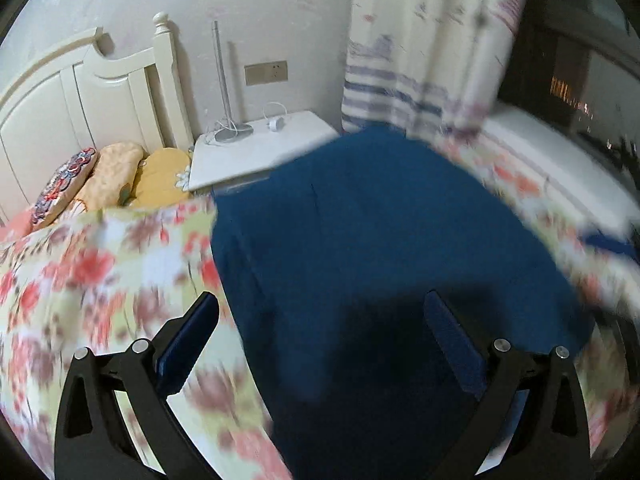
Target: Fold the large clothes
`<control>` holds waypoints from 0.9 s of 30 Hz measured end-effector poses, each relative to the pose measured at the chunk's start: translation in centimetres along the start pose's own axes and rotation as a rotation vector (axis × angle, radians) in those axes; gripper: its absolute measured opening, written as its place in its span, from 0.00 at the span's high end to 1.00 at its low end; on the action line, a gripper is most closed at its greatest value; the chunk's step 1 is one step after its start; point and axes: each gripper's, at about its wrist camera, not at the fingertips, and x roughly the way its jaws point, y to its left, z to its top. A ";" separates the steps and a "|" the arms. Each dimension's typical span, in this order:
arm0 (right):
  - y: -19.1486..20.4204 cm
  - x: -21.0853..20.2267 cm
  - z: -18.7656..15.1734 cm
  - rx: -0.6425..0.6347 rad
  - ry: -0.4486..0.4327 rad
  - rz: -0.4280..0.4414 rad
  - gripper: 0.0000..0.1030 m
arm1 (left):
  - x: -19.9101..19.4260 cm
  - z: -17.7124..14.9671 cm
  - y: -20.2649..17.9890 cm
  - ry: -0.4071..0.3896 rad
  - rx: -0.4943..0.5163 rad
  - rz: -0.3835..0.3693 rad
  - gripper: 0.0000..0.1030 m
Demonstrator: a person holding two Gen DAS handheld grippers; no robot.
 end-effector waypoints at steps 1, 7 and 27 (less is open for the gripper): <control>-0.8 1.2 -1.1 0.009 0.040 0.015 0.38 | 0.4 -1.3 -0.7 0.002 0.005 0.027 0.04; 0.2 1.6 -1.1 -0.021 0.099 -0.008 0.36 | 1.1 -3.2 0.1 -0.029 -0.077 0.003 0.04; 10.1 21.4 14.3 -0.286 0.351 -0.135 0.39 | 1.9 -4.5 1.1 -0.045 -0.144 -0.018 0.04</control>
